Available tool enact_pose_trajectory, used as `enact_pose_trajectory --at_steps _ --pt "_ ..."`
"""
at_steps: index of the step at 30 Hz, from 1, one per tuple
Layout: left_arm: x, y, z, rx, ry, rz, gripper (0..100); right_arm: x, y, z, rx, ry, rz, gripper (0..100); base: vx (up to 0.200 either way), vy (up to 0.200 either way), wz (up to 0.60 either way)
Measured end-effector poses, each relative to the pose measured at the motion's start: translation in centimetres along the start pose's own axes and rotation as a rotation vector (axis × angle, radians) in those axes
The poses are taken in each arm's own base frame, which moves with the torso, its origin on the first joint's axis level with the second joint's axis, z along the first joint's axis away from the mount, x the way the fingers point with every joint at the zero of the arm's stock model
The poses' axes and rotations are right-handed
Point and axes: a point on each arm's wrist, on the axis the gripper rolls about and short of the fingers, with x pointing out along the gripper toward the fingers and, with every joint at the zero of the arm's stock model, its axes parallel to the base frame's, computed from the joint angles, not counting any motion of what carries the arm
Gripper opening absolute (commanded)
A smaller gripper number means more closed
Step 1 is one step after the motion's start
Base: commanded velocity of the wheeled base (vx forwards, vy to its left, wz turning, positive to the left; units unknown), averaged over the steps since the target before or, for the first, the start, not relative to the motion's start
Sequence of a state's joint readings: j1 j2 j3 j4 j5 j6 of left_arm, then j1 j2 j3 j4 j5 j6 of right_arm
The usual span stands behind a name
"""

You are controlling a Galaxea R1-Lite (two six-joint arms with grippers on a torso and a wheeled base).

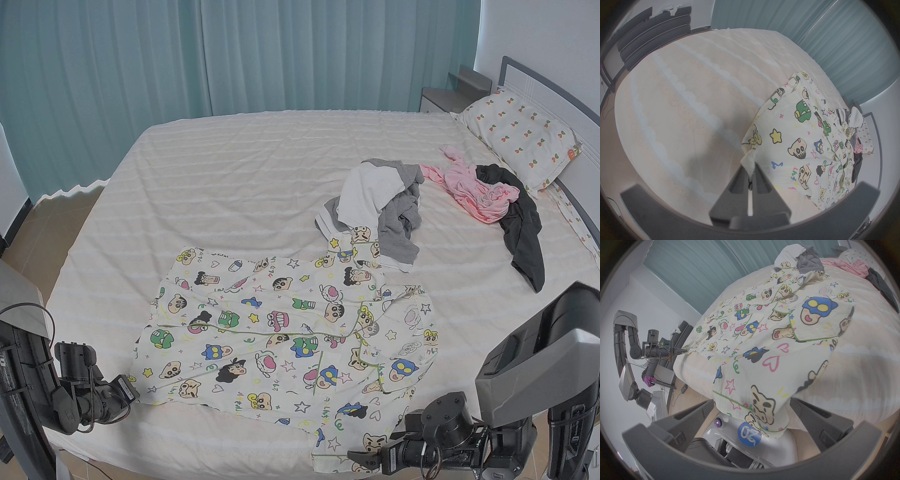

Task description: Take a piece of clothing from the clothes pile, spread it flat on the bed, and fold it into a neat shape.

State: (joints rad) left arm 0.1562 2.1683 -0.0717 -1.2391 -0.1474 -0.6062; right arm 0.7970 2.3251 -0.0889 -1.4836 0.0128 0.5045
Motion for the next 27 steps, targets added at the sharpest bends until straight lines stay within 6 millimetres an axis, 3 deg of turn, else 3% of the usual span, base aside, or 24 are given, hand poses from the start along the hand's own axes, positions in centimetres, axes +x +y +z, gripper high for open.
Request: enact_pose_trajectory --at_steps 2,3,16,27 --pt "0.0 0.0 0.0 0.0 0.0 -0.001 0 0.3 0.1 0.0 -0.004 0.006 0.001 100 0.0 0.0 0.0" --pt "0.0 0.0 0.0 0.0 0.0 -0.001 0 0.5 0.2 0.0 -0.006 0.015 -0.002 0 0.0 0.0 0.0" --pt "-0.1 0.1 -0.2 0.023 0.005 0.0 0 1.4 0.9 0.4 -0.028 0.042 -0.102 0 0.0 0.0 0.0" --pt "-0.8 0.4 -0.6 0.127 0.004 0.0 0 -1.4 -0.1 -1.0 -0.03 0.093 -0.14 0 0.0 0.0 0.0"
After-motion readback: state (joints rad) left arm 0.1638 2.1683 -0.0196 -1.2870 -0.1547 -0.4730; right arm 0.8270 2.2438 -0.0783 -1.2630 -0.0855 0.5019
